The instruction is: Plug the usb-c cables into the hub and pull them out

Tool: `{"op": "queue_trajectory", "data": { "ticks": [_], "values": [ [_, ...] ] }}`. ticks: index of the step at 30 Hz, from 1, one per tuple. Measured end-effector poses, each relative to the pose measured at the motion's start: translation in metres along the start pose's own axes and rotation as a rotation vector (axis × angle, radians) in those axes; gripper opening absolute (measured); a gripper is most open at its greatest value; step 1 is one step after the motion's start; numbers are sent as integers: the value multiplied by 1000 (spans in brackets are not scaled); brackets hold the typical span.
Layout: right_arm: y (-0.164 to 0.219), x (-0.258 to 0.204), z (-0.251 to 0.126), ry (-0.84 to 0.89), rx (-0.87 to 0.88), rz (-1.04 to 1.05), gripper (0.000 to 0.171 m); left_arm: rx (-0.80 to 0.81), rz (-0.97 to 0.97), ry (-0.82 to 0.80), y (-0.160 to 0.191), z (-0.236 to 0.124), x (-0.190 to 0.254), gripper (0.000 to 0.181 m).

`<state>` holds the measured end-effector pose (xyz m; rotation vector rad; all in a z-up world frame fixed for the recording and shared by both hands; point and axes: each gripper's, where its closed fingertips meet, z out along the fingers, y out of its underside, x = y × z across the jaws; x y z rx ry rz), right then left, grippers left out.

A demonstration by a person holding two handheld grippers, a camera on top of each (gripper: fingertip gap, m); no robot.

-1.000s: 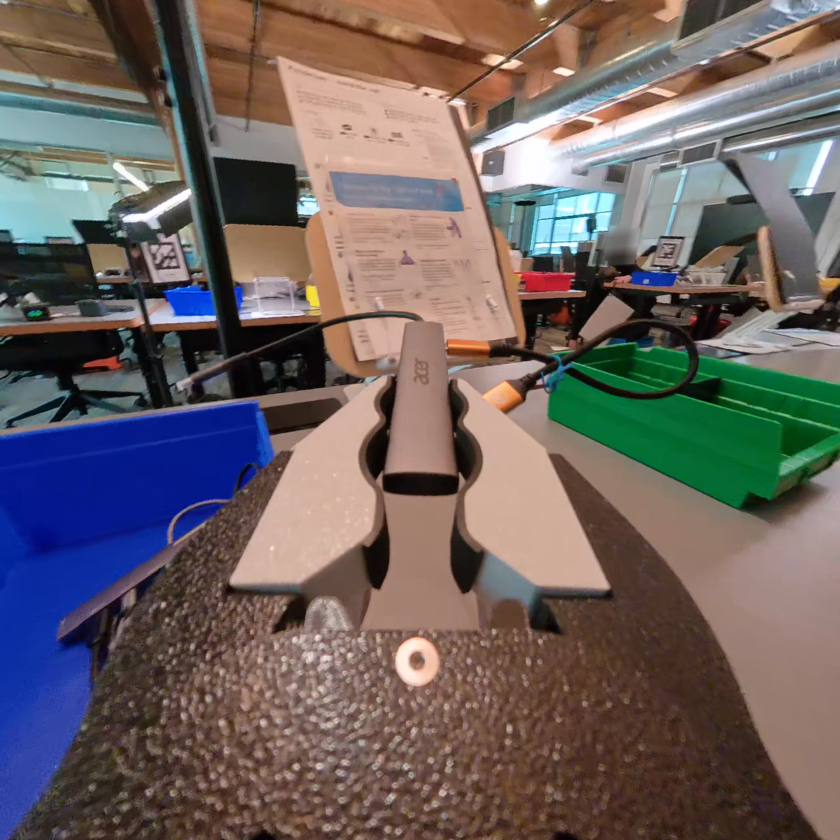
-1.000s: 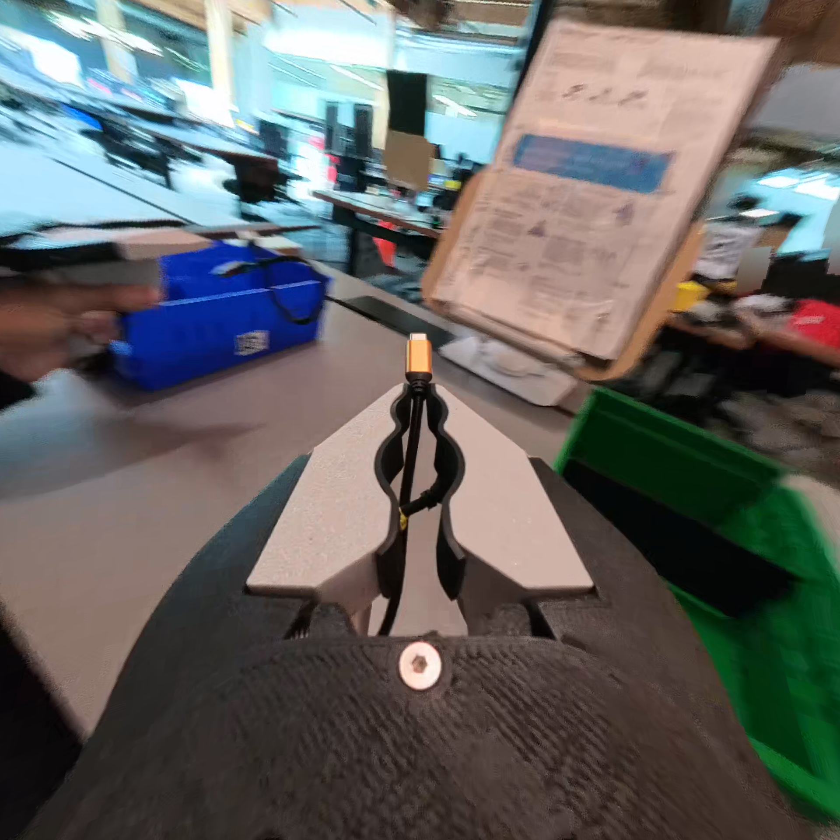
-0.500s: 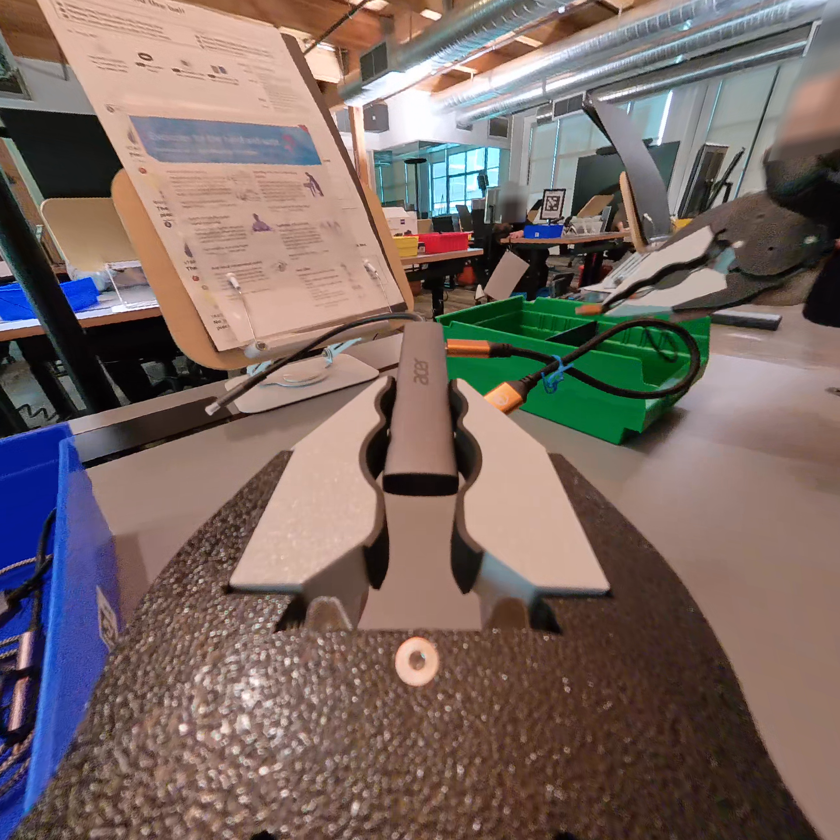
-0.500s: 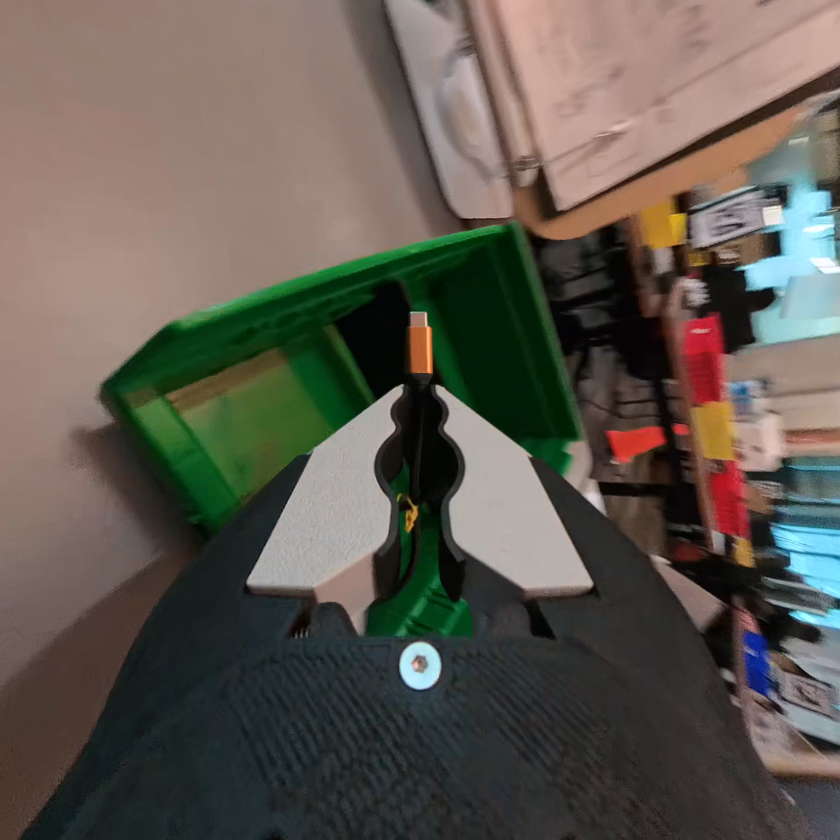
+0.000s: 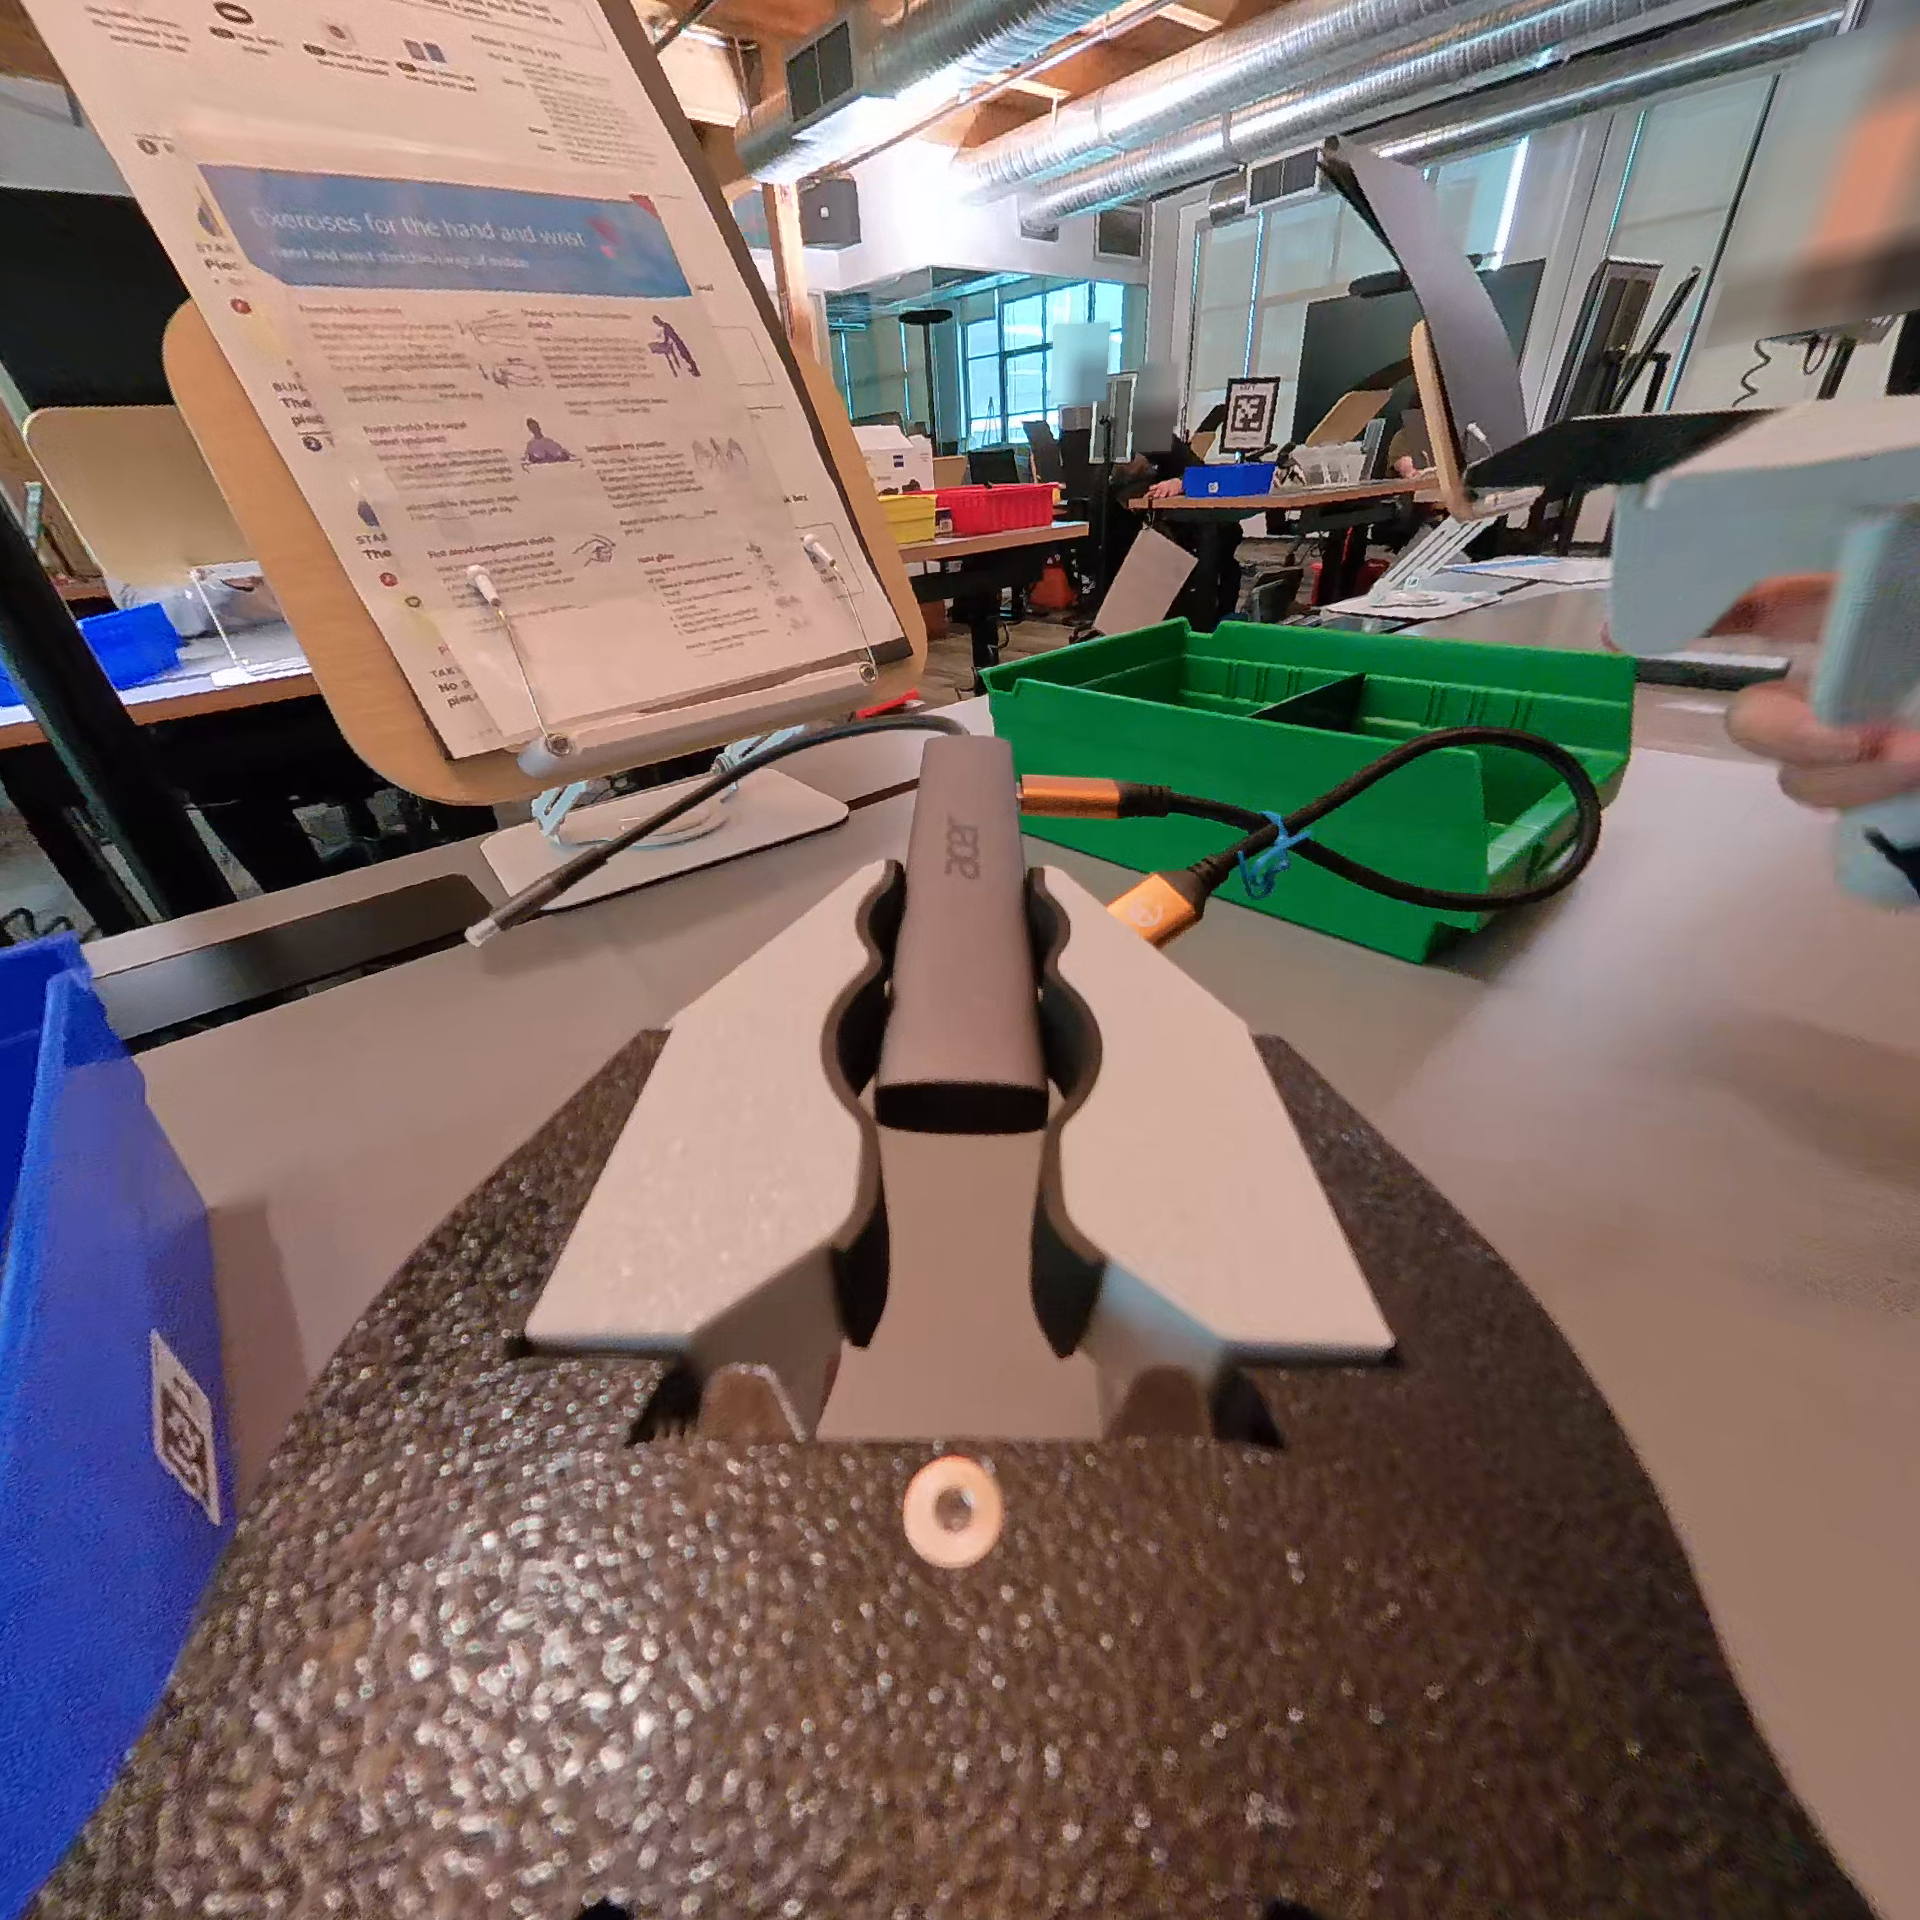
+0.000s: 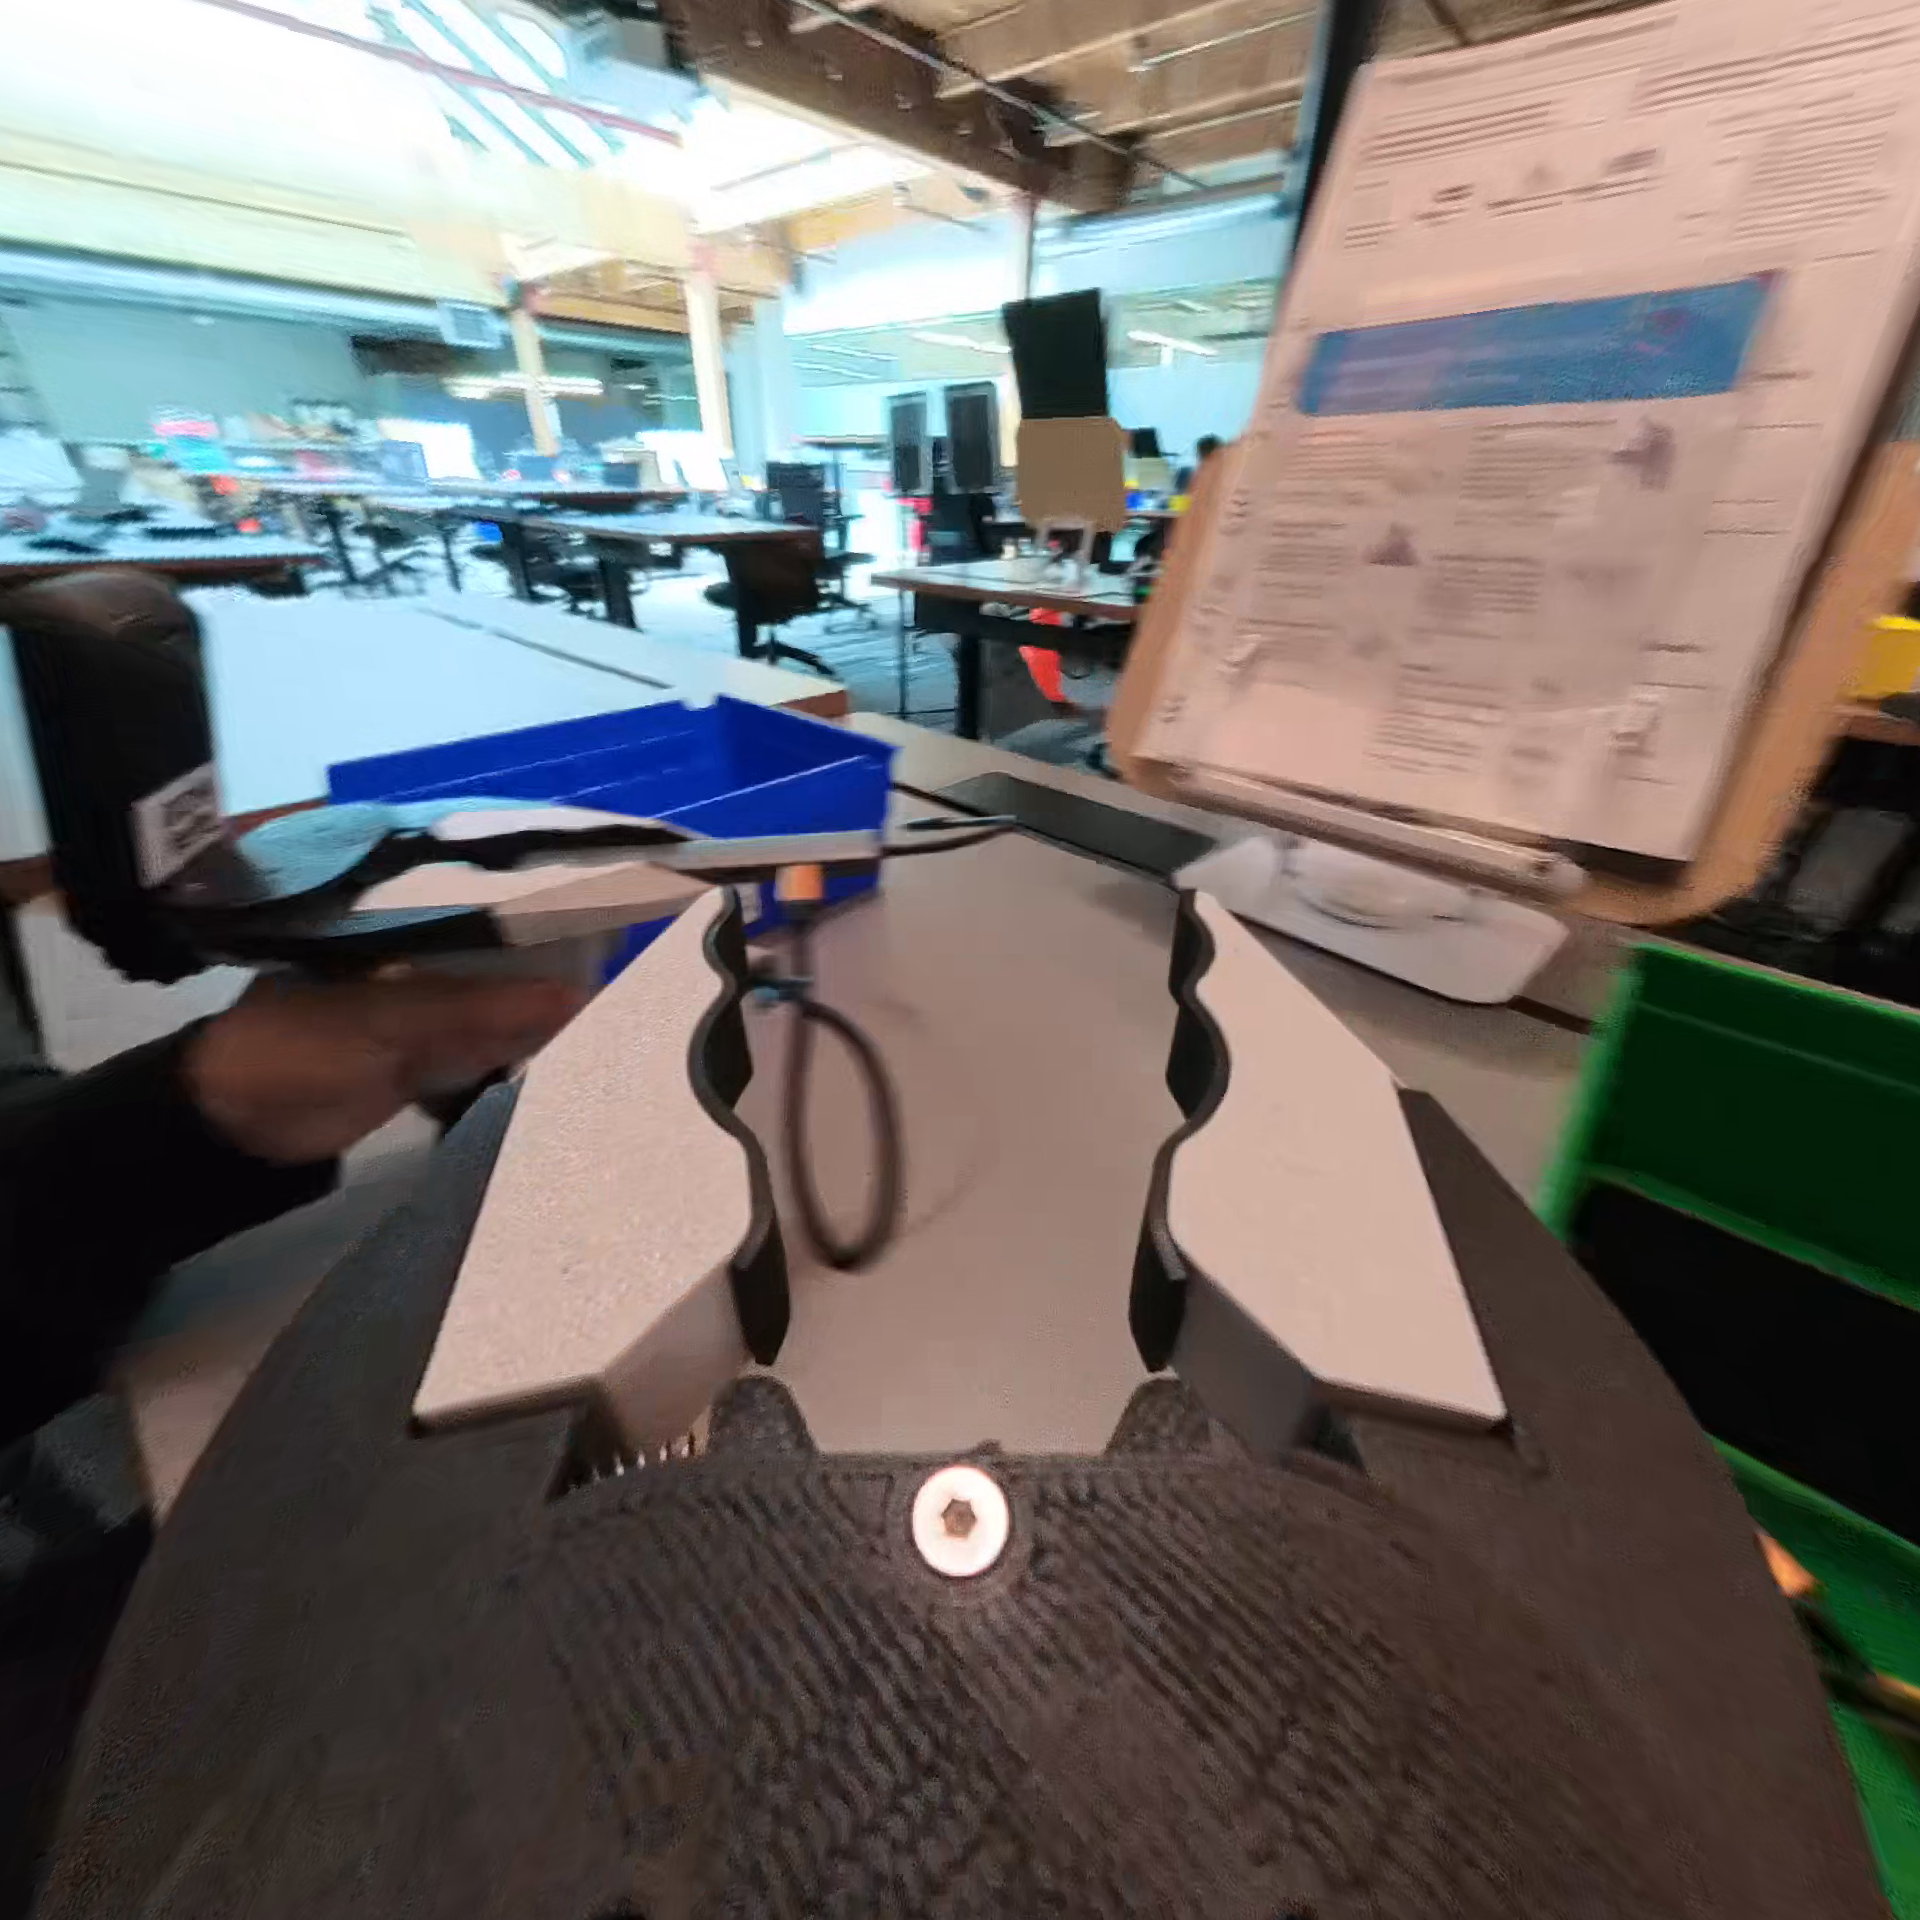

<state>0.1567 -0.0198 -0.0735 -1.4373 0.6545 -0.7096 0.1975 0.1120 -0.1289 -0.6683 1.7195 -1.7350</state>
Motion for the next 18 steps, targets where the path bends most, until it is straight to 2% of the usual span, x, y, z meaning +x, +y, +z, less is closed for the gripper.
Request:
{"op": "queue_trajectory", "data": {
  "ticks": [2,5,8,11,12,15,17,18],
  "values": [
    [22,-32,20,-25,-50,-40,87,7,35,6,2,1,5,22],
    [43,-41,45,7,-103,-99,78,24,138,19,4,0,11,22],
    [43,-42,55,33,-93,-148,63,44,149,21,2,-1,11,22],
    [45,-28,54,142,-98,-240,26,45,102,44,2,2,15,22],
    [42,-30,54,146,-65,-255,23,39,97,47,4,3,17,22],
    [41,-39,55,120,-29,-265,26,32,110,66,9,6,26,22],
    [49,-48,59,50,-46,-227,37,25,122,79,10,8,34,22],
    [52,-49,60,35,-54,-210,37,28,129,82,9,9,37,22]
  ]
}}
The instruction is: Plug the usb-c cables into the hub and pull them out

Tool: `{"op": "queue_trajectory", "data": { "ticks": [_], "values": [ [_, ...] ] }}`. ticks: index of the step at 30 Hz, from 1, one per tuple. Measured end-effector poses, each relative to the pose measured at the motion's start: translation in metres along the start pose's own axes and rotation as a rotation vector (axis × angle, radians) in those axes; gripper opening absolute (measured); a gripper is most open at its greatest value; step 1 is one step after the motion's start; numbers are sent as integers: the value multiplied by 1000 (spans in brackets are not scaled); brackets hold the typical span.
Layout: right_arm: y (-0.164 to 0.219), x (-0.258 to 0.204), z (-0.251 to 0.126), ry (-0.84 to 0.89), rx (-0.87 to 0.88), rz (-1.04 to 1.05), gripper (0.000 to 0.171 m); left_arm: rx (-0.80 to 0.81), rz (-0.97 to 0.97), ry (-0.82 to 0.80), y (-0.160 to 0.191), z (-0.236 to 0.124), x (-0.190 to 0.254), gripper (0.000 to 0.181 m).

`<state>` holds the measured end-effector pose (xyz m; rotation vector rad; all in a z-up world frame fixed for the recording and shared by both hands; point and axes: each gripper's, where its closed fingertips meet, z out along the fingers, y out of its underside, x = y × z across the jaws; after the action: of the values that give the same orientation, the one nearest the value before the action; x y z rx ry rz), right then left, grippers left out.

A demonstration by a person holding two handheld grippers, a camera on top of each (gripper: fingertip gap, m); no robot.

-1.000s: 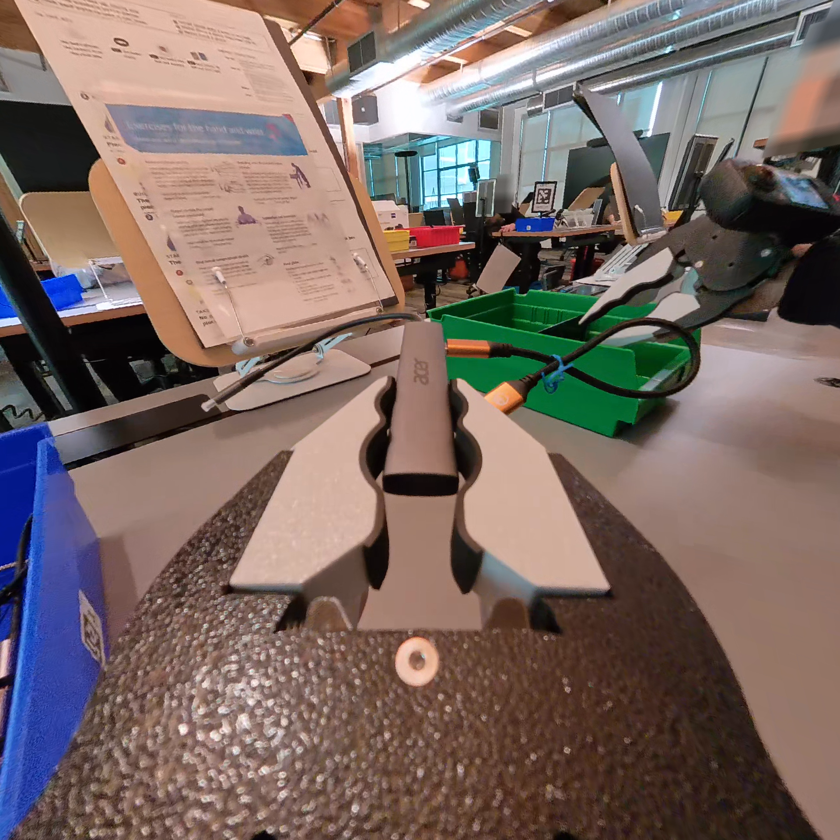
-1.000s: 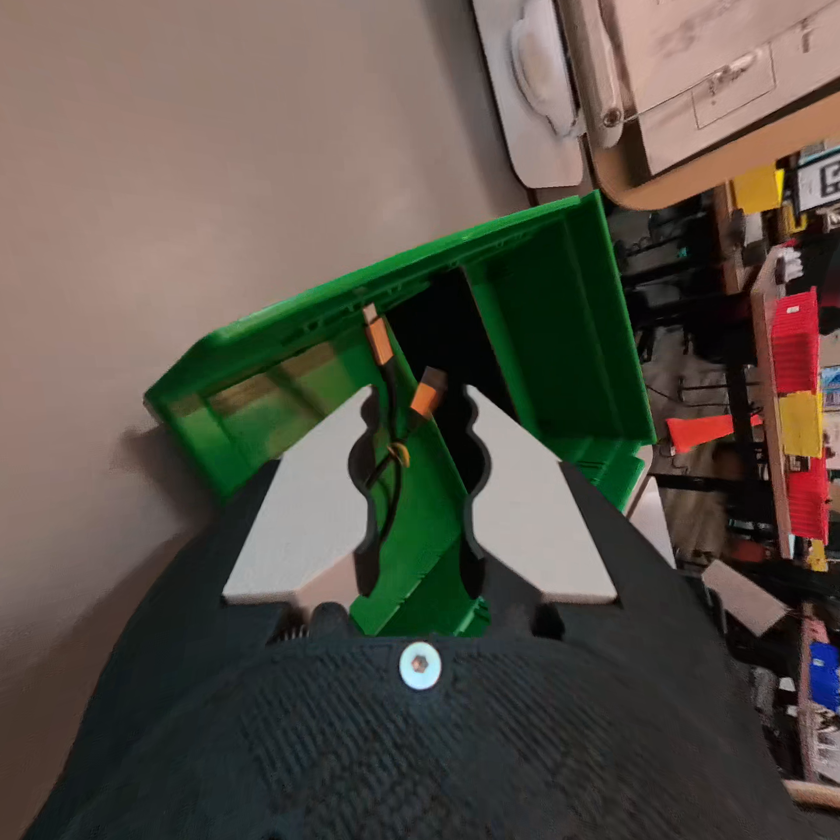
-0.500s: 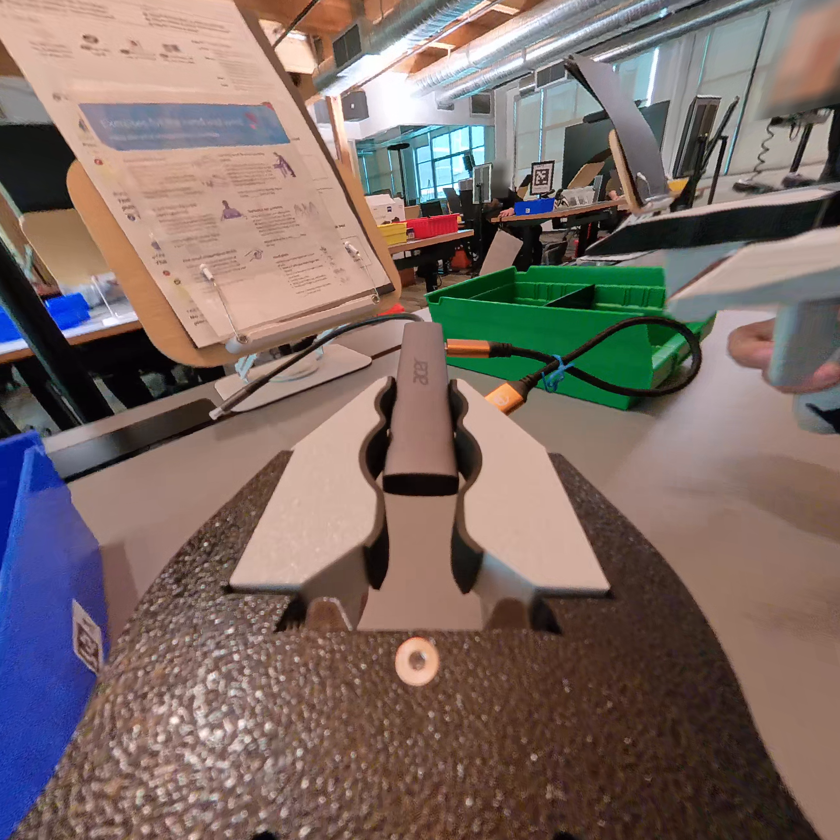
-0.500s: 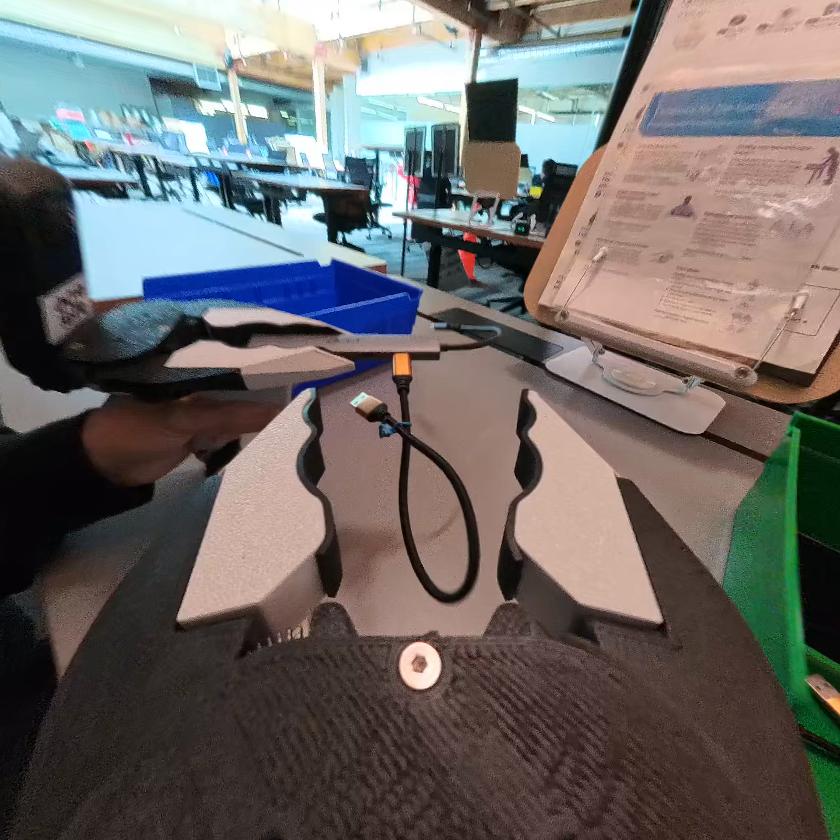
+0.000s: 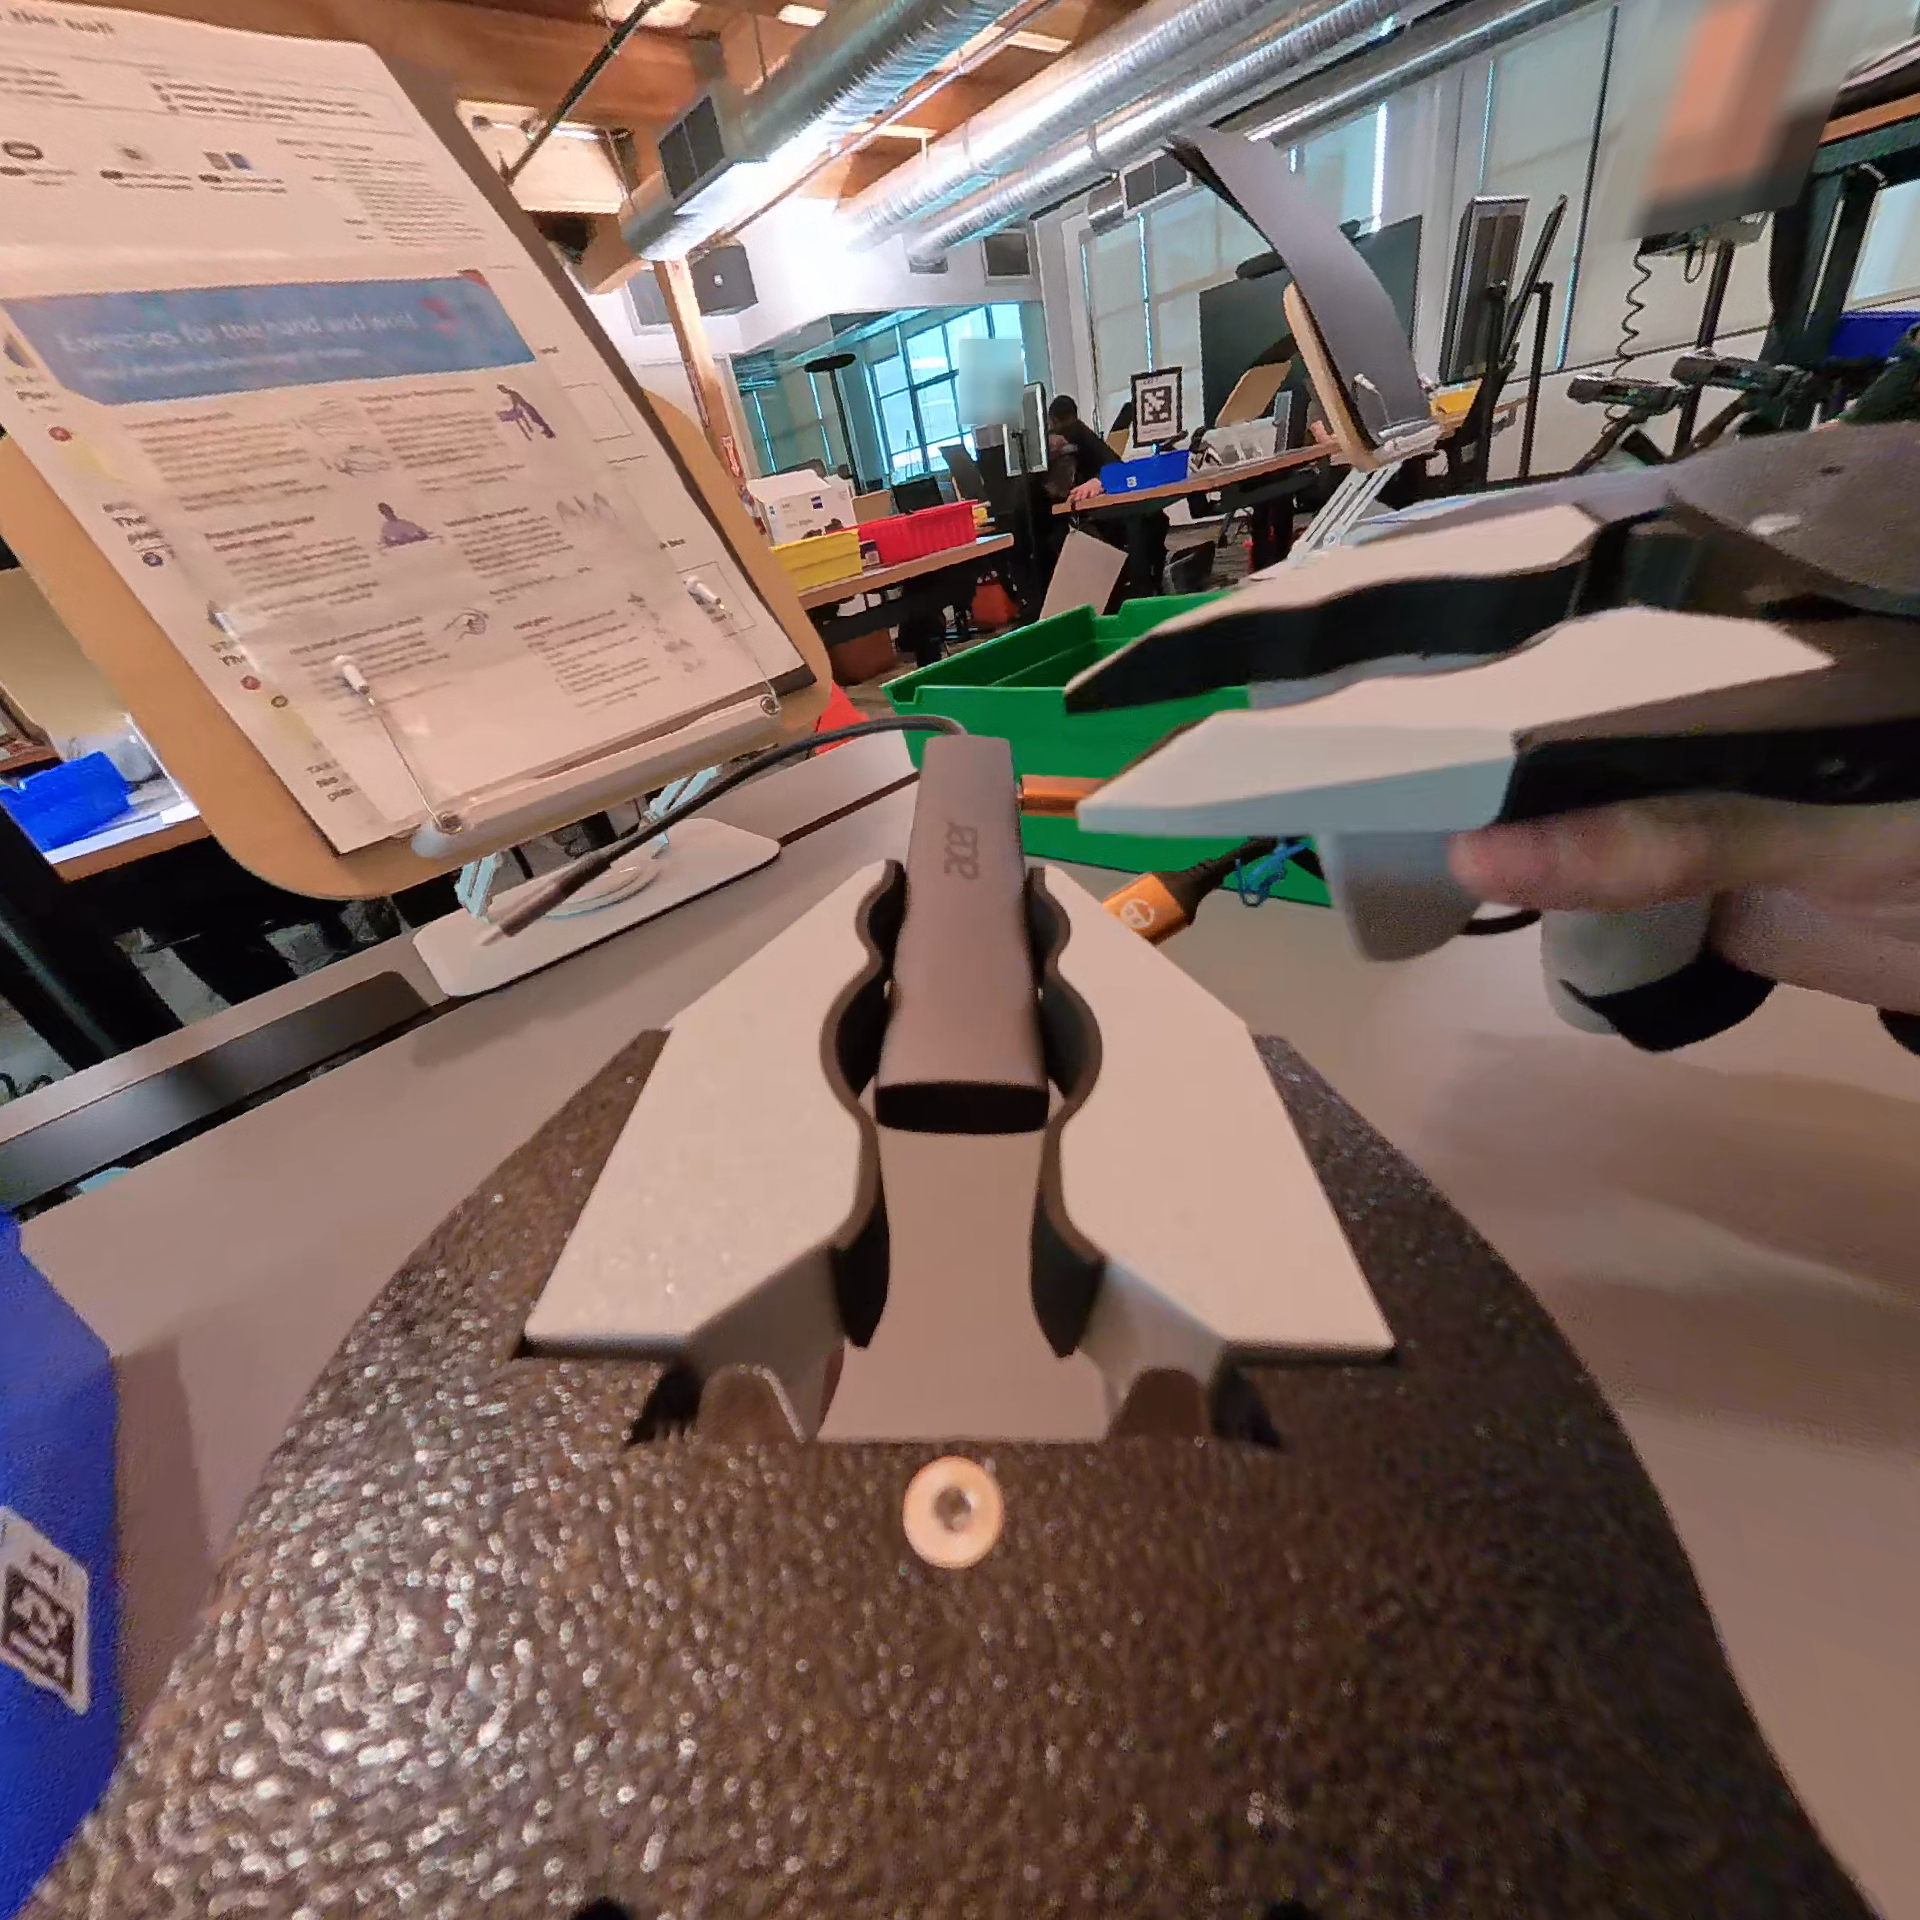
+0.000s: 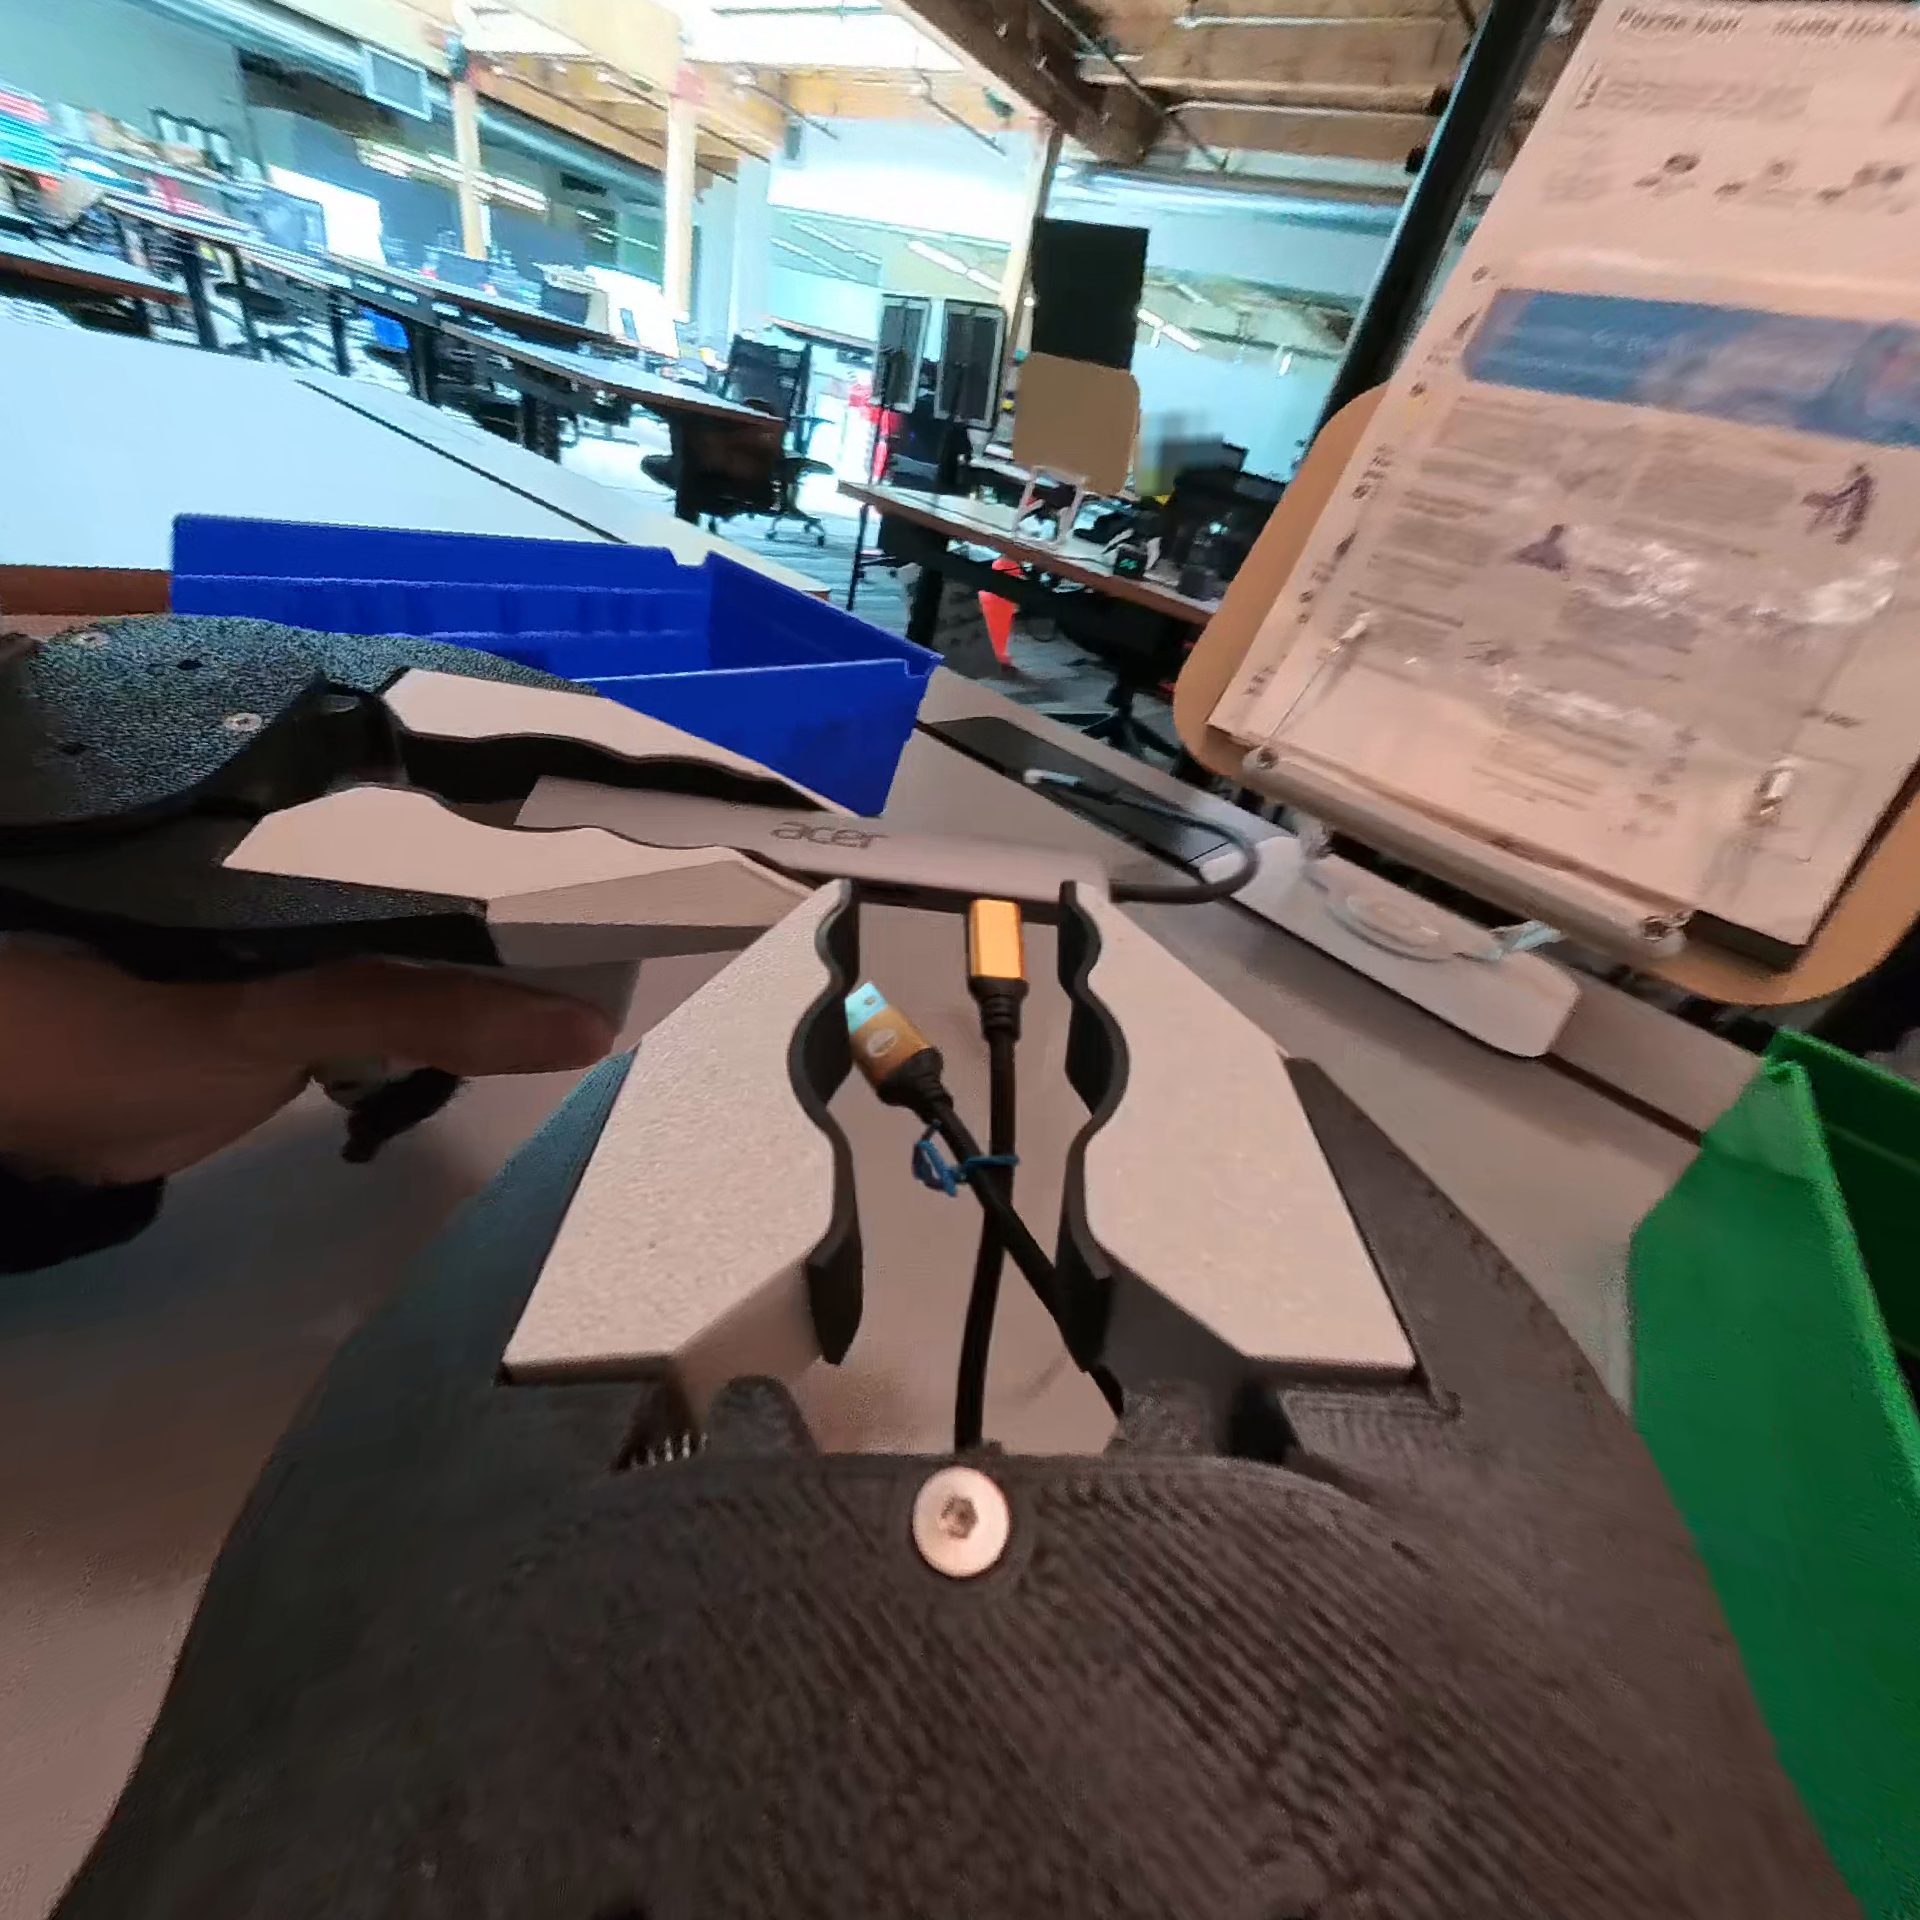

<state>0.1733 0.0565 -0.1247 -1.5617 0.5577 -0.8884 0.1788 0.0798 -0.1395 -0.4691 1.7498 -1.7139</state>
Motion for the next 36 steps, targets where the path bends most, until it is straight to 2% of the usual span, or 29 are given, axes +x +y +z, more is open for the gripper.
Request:
{"op": "queue_trajectory", "data": {
  "ticks": [2,4,8,16,18,21,23,26,28,29,31,32,36],
  "values": [
    [6,2,1,2,-12,21,37,2,3,0,-2,1,3,22],
    [14,9,1,39,-42,53,27,5,8,5,-3,1,5,22],
    [11,10,-1,31,12,99,11,6,-8,16,-1,2,7,22],
    [13,11,1,58,35,91,11,8,-67,24,0,3,9,21],
    [20,10,2,45,-8,103,11,-6,-68,27,4,4,9,21],
    [25,7,4,3,-51,150,11,-28,17,6,6,3,8,22],
    [17,6,2,-11,-14,173,11,-41,128,-34,-2,0,7,23],
    [5,7,-4,-39,-8,130,11,-22,82,-36,-14,-2,7,23],
    [16,25,-20,40,-84,45,11,-5,44,-311,-24,-22,-49,22],
    [19,38,-33,85,-82,48,11,7,-16,-344,-27,-35,-76,22],
    [13,56,-53,120,-16,121,11,101,-212,-259,-45,-56,-102,22],
    [9,63,-59,125,-7,108,11,169,-225,-217,-59,-62,-100,22],
    [-19,109,-85,261,-9,-175,10,179,-58,-97,-80,-54,-60,22]
  ]
}}
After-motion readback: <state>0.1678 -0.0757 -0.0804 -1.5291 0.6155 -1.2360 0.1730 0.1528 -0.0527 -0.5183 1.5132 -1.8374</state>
